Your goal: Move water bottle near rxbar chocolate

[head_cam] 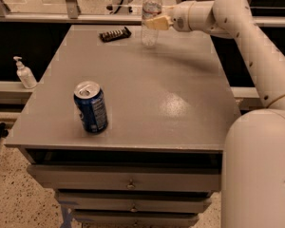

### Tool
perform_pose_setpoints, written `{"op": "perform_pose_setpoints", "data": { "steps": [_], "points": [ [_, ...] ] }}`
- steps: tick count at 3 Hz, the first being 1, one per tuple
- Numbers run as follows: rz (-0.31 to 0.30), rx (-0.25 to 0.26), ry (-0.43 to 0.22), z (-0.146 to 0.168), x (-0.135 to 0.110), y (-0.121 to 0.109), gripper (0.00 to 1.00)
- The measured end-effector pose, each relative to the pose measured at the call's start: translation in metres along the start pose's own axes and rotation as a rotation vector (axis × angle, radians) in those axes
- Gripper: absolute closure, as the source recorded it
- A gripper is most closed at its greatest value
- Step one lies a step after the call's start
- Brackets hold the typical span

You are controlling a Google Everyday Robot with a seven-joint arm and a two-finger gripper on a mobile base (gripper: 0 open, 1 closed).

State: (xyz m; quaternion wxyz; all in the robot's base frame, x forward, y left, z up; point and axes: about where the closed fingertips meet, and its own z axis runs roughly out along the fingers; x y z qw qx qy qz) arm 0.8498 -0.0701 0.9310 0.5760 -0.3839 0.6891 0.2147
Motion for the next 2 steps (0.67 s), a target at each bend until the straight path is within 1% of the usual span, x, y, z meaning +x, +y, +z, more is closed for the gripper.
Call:
{"op": "perform_pose_setpoints", "data": {
  "steps": [1, 2],
  "points": [
    [0.012, -0.027, 0.005, 0.023, -0.003, 0.004, 1.0],
    [0.011, -0.047, 0.016, 0.039, -0.005, 0.008, 1.0]
  ]
}}
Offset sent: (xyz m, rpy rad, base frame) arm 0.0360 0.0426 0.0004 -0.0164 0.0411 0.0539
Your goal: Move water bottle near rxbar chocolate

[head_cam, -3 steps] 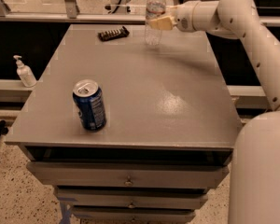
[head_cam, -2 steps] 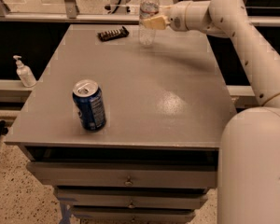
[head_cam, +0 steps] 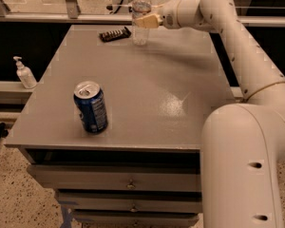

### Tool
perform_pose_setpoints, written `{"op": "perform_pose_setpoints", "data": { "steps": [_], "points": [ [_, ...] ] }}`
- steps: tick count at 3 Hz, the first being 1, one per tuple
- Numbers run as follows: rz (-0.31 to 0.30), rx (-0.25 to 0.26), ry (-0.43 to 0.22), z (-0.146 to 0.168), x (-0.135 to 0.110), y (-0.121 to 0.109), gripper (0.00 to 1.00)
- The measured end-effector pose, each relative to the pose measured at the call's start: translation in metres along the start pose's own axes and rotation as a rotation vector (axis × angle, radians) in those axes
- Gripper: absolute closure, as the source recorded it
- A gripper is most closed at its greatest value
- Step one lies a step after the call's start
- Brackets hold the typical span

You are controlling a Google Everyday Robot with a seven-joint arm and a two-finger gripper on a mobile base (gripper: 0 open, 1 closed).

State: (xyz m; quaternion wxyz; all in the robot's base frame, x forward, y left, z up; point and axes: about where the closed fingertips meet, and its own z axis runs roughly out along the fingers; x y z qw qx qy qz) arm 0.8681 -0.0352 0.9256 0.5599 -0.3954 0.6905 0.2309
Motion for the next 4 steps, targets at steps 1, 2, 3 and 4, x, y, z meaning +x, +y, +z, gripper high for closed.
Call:
{"op": "perform_pose_setpoints", "data": {
  "steps": [1, 2, 3, 4],
  "points": [
    [0.005, -0.003, 0.017, 0.01, 0.003, -0.003, 1.0],
    [0.009, -0.003, 0.032, 0.017, 0.006, -0.007, 1.0],
    [0.018, 0.007, 0.06, 0.02, 0.012, -0.012, 0.82],
    [0.019, 0.008, 0.063, 0.02, 0.011, -0.013, 0.59]
  ]
}}
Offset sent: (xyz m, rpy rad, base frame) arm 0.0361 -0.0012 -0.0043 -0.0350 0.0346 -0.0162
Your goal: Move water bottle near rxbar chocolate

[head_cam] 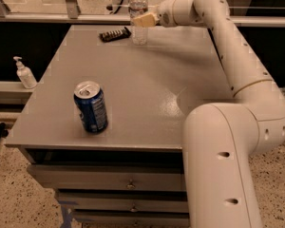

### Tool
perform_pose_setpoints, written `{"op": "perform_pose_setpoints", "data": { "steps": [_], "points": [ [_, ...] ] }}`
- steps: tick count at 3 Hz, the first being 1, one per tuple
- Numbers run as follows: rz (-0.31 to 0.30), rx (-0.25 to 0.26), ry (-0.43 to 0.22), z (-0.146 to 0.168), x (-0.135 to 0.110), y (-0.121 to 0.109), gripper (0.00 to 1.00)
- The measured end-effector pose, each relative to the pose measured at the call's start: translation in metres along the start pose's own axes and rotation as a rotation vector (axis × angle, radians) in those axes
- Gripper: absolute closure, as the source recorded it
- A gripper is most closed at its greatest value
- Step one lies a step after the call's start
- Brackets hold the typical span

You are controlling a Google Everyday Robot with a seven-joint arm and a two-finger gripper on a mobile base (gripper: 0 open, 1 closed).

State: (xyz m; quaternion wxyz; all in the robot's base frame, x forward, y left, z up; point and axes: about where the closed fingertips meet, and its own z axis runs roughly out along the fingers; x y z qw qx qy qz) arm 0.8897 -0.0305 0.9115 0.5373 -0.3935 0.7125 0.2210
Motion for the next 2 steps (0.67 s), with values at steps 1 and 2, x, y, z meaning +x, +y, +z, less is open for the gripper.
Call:
{"op": "perform_pose_setpoints", "data": {
  "steps": [1, 2],
  "points": [
    [0.0, 0.0, 0.0, -0.0003, -0.0009, -0.0001, 0.36],
    [0.0, 0.0, 0.0, -0.0003, -0.0009, -0.0001, 0.13]
  ]
}}
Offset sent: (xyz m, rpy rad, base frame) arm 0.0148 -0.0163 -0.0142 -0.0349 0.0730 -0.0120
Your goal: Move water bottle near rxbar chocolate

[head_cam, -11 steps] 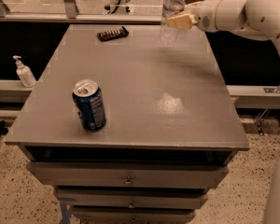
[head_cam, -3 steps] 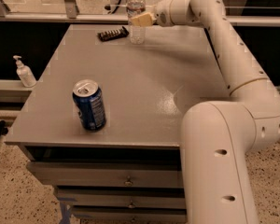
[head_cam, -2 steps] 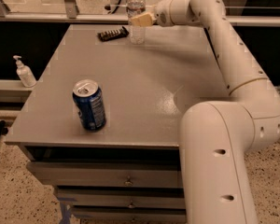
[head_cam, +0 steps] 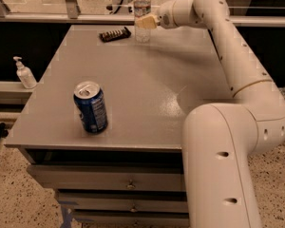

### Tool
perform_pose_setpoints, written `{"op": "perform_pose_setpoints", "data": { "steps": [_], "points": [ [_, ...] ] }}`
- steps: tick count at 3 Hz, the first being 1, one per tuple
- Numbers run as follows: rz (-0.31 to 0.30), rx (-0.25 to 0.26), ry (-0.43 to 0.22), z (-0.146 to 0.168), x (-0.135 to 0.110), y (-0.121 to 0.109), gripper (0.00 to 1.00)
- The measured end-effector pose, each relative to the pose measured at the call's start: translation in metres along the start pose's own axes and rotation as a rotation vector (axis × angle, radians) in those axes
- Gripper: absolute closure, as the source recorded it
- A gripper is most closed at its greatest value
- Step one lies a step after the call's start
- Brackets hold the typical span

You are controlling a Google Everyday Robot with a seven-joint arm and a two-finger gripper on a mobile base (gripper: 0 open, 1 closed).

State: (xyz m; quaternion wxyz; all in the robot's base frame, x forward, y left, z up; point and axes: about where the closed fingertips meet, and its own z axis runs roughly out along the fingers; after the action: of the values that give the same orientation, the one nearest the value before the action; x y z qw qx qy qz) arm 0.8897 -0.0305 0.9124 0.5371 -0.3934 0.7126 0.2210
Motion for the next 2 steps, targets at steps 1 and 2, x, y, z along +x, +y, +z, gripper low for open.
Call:
{"op": "perform_pose_setpoints", "data": {
  "steps": [1, 2],
  "points": [
    [0.02, -0.006, 0.035, 0.001, 0.013, -0.001, 0.0],
    [0.033, -0.009, 0.055, -0.012, 0.023, -0.006, 0.0]
  ]
}}
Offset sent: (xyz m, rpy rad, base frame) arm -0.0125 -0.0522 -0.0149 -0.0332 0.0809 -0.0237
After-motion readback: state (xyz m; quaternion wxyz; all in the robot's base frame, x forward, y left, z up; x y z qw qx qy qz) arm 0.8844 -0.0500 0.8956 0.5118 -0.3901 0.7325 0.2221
